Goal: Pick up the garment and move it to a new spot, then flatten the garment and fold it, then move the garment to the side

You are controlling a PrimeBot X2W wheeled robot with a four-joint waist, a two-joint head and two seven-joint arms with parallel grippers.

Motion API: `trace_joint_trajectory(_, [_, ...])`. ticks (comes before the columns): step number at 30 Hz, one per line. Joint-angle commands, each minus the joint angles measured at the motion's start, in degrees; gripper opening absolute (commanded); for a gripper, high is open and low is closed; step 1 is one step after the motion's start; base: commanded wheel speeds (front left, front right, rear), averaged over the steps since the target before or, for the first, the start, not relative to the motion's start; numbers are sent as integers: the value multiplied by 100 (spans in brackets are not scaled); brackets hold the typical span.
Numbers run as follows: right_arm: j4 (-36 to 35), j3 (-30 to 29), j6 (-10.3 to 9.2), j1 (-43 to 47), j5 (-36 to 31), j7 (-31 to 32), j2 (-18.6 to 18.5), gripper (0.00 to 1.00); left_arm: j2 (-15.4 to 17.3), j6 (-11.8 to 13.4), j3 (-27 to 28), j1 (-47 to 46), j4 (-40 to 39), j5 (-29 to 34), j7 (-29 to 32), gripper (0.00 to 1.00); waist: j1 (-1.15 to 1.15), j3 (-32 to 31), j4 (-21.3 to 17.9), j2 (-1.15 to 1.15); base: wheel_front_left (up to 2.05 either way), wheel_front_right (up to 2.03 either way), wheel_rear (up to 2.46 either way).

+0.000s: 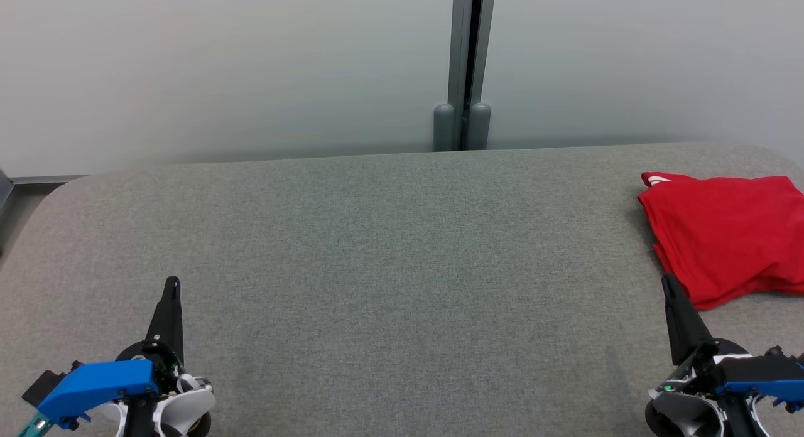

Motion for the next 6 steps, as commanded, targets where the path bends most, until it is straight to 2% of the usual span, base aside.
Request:
trace_joint_trajectory(1, [-21, -11, 0, -74, 16, 15, -9, 0, -13, -24, 18, -60, -23, -6, 25, 0, 0, 0, 0, 0, 0, 0, 0])
trace_joint_trajectory(6, [-21, -11, 0, -74, 16, 15, -9, 0, -13, -24, 18, -60, -22, -6, 25, 0, 0, 0, 0, 0, 0, 0, 0])
